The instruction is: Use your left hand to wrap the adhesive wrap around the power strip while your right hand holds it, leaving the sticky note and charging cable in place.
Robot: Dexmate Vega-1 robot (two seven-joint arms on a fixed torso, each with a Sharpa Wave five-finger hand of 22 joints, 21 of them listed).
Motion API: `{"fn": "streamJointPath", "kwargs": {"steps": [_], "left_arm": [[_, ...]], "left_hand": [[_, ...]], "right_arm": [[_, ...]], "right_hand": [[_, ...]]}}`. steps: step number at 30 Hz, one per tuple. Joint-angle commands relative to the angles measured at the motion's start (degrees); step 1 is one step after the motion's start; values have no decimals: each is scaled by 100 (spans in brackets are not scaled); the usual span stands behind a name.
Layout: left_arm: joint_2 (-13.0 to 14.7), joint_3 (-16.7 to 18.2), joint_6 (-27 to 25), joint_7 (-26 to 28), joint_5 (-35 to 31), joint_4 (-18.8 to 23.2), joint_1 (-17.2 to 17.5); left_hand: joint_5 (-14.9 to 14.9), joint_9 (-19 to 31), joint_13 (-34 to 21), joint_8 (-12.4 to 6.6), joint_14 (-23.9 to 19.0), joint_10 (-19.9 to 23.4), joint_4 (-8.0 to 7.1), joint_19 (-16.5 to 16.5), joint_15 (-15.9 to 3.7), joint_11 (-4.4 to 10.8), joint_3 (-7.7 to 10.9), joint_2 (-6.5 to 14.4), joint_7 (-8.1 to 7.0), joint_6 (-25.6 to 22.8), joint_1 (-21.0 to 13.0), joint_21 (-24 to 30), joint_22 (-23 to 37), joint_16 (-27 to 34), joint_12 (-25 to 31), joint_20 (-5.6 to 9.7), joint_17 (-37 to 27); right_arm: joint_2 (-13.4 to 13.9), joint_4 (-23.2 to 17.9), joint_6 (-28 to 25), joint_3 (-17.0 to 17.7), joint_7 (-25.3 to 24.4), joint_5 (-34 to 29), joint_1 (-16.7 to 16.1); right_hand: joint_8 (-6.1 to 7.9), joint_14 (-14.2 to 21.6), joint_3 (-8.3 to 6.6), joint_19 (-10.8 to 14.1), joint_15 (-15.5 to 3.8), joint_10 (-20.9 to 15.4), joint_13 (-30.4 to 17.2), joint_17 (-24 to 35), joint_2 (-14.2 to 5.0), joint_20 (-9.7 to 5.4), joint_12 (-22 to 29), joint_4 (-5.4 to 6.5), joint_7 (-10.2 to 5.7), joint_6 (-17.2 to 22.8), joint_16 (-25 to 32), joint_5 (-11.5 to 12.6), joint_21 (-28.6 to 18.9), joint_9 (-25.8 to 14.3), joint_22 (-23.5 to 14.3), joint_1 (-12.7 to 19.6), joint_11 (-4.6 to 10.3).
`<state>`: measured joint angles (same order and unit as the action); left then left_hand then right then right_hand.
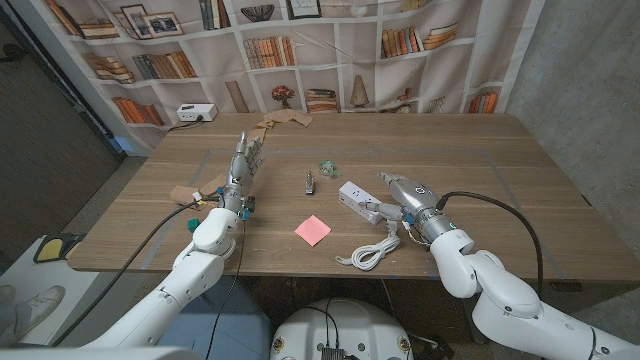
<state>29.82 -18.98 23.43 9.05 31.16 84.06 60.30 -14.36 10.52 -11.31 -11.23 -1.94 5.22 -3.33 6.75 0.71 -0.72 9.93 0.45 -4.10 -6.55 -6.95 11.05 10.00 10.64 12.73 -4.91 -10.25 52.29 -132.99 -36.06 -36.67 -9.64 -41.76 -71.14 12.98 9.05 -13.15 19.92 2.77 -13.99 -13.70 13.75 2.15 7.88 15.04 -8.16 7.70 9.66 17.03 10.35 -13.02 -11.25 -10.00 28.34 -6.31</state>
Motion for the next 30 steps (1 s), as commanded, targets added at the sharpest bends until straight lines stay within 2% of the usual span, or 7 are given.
{"fn": "streamJointPath", "kwargs": {"steps": [1, 23, 30], "left_arm": [[-62, -41, 37, -40, 6, -122, -62], [-92, -57, 41, -45, 13, -216, -115], [-89, -63, 38, -68, 19, -236, -134]], "left_hand": [[13, 17, -26, 6, 23, 14, -6, 0, -1, -17, -5, 48, 8, -33, -5, 11, 15, 11, -3, 39, -25], [13, 17, -27, 5, 17, 17, -3, 2, 0, -36, -19, 55, 4, -40, -6, 13, 15, 15, -5, 38, -25], [14, 17, -27, 7, 16, 17, -2, 0, 0, -33, -25, 57, 8, -35, -5, 12, 15, 16, -5, 38, -25]], "right_arm": [[-72, 70, -12, -122, 251, -261, 79], [-338, 284, -67, -215, 285, -553, 125], [-407, 381, -36, -235, 129, -625, 80]], "right_hand": [[-33, 5, -81, 65, 11, 24, -35, 38, -22, -9, 12, -62, 27, -99, 26, 31, 0, -24, -20, 173, -18], [-28, 99, -125, 140, -46, -141, -94, 67, -34, -38, 98, -96, 47, -92, 61, 23, 9, -40, -21, 347, 34], [-6, 203, -157, 197, -114, -247, -126, 85, -76, -63, 156, -98, 29, -25, 102, 20, 7, -47, -22, 430, 77]]}}
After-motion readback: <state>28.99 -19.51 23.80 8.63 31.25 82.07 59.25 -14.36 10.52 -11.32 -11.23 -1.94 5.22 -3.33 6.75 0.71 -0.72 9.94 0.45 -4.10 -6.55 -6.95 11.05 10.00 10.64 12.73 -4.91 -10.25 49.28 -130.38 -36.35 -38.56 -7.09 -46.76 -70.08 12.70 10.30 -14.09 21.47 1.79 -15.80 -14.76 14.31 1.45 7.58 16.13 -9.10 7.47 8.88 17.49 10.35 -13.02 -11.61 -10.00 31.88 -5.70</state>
